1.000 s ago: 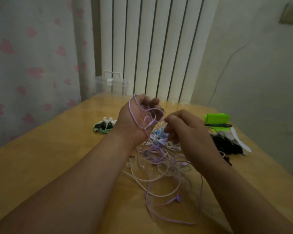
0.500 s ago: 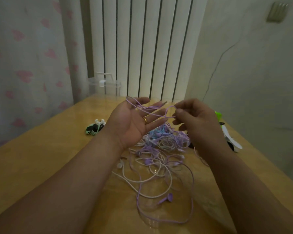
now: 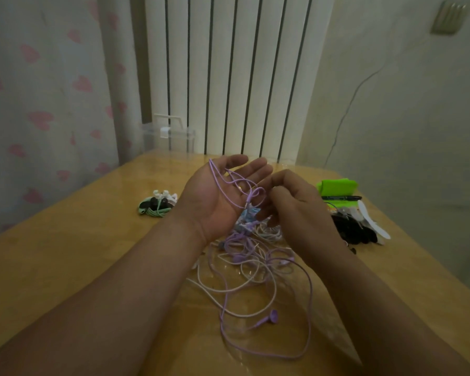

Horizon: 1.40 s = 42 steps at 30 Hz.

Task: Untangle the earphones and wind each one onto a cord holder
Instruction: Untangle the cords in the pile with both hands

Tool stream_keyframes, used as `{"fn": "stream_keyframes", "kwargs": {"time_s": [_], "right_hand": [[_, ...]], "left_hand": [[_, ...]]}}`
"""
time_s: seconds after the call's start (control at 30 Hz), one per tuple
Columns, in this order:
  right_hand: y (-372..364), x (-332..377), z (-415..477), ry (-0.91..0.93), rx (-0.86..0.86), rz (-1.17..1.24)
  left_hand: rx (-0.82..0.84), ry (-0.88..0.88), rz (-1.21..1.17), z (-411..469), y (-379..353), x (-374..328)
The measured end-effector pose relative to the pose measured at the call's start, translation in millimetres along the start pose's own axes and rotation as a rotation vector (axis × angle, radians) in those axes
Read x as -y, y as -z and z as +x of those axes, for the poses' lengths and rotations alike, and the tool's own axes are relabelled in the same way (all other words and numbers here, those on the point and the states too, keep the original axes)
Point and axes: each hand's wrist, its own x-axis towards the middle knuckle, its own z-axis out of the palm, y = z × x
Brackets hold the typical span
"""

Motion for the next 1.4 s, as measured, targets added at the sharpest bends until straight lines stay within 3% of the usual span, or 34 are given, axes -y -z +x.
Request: {"fn": "stream_keyframes", "kwargs": {"time_s": [0.13,0.3,0.4,0.57,0.8,0.87,1.03,1.3,1.4], "right_hand": [[-6,3,-3,-0.069,0.031,0.047],[-10,-1,-4,-0.086,0.041,-0.117],[-4,2,-2,-0.103,0.02,-0.025],[17,10,6,-0.132,-0.135,0.197],[39,1,18,-0.103,-0.296,0.245],[47,0,23,-0.141,-0.359,0.351],[64,0,31,-0.232,-0.367,0.934],[82,-2,25,-0.231,-0.312,1.335],[78,1,24,-0.221,-0.228,1.368]], "left_hand": [[0.011,-0.017,0.048,0,0,1],[0.063,-0.073,0.223,0,0,4],[0.097,-0.074,0.234,-3,-1,5],[0.126,0.089,0.305,-7,-1,2],[0.244,0.316,0.39,-9,3,-2],[0.244,0.289,0.388,-7,5,-4],[0.202,0.115,0.401,-3,11,-10],[0.027,-0.104,0.114,4,21,-23],[0.003,-0.116,0.08,4,20,-19]]}}
